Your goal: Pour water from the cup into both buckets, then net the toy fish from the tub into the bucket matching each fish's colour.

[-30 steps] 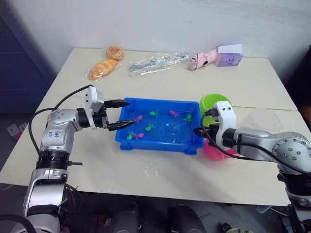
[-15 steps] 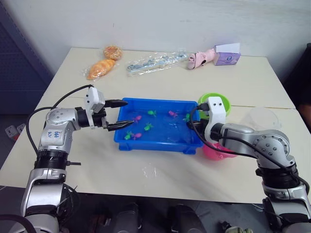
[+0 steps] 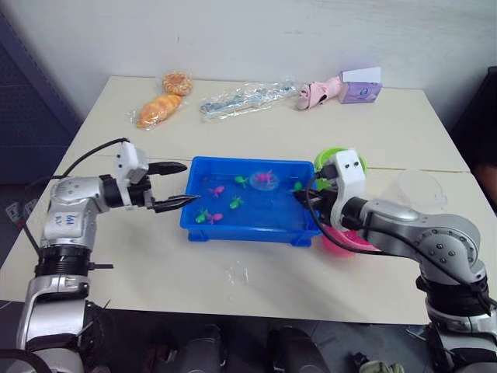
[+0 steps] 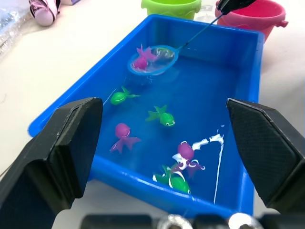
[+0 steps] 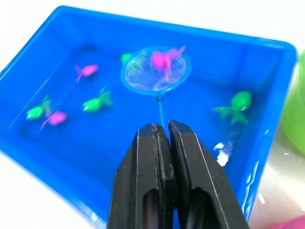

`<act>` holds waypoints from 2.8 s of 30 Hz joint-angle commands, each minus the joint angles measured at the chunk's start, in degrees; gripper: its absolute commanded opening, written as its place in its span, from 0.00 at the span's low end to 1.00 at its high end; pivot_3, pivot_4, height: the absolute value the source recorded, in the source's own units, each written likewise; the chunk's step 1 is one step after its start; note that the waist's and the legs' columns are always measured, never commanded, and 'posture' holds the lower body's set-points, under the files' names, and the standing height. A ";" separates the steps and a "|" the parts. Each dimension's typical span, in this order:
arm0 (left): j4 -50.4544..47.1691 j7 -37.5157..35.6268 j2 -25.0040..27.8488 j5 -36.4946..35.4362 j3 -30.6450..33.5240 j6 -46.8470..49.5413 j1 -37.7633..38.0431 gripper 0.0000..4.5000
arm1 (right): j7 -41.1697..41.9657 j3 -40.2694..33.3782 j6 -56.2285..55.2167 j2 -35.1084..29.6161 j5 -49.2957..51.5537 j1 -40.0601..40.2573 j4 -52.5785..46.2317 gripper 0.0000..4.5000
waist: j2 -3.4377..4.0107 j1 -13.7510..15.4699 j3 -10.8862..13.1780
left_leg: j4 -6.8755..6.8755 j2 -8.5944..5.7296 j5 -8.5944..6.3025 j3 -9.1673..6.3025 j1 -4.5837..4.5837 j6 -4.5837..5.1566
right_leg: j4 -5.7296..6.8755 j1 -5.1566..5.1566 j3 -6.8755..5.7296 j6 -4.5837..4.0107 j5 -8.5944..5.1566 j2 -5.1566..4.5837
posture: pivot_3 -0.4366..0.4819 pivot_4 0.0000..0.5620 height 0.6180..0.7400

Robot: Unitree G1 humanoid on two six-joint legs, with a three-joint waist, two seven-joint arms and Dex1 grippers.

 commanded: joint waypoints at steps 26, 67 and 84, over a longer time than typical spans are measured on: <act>-13.53 -10.71 -7.72 -6.79 -8.67 10.82 -10.56 0.99 | 38.86 -54.58 -27.04 -6.33 -6.05 58.33 -27.29 0.00 | -0.01 1.66 -0.01 | 0.12 -0.08 0.06 -0.03 -0.32 0.03 | -0.03 -0.14 -0.01 0.09 0.05 0.10 | 0.48 0.27 1.00; -9.45 -10.12 -12.74 -3.98 -10.67 5.96 -8.67 0.99 | 26.60 -45.68 -111.04 -0.03 -101.54 66.82 2.74 0.00 | 0.00 1.54 -0.01 | -0.03 -0.07 0.19 0.23 0.62 -0.26 | -0.13 0.45 0.37 0.09 0.02 0.15 | 0.48 0.27 1.00; -8.86 -9.26 -13.30 -3.40 -10.36 4.73 -7.70 0.99 | 19.92 -42.67 -106.92 2.87 -107.62 64.97 1.20 0.00 | 0.04 1.43 -0.03 | -0.01 -0.06 0.19 0.24 0.63 -0.27 | -0.09 0.46 0.40 0.07 0.01 0.16 | 0.48 0.27 1.00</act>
